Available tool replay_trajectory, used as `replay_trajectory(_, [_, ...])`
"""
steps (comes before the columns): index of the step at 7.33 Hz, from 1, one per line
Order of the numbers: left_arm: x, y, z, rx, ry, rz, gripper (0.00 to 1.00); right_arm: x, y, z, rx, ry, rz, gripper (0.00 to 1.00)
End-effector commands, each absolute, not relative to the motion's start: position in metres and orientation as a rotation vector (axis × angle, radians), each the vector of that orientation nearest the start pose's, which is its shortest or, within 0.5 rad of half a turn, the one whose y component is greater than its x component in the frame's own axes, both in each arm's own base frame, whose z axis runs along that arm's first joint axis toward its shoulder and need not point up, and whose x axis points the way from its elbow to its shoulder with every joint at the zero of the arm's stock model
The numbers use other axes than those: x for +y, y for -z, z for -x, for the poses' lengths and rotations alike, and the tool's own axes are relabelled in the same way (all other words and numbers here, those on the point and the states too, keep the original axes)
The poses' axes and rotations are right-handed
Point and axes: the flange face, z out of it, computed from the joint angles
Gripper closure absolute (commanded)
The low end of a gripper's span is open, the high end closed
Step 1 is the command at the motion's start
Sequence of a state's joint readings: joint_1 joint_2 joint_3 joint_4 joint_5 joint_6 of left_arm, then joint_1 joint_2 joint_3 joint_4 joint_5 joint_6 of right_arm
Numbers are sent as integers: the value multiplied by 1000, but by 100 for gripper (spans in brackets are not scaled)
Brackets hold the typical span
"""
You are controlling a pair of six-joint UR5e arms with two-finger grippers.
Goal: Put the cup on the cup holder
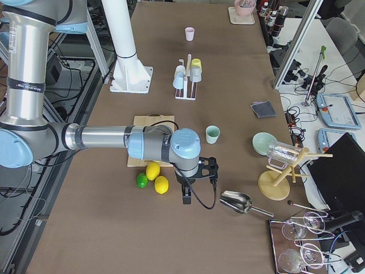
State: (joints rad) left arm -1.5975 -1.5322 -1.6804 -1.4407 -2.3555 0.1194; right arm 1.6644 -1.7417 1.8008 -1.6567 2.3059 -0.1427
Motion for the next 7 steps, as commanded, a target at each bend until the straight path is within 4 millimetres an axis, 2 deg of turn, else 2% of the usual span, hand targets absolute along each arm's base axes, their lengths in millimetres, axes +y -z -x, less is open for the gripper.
replay_trajectory(1, [-469, -636, 75, 784, -66, -3, 2, -408, -635, -105, -739, 37, -61, 0])
replay_trajectory(7, [-476, -618, 67, 778, -130, -93, 2, -407, -636, -104, -741, 35, -58, 0])
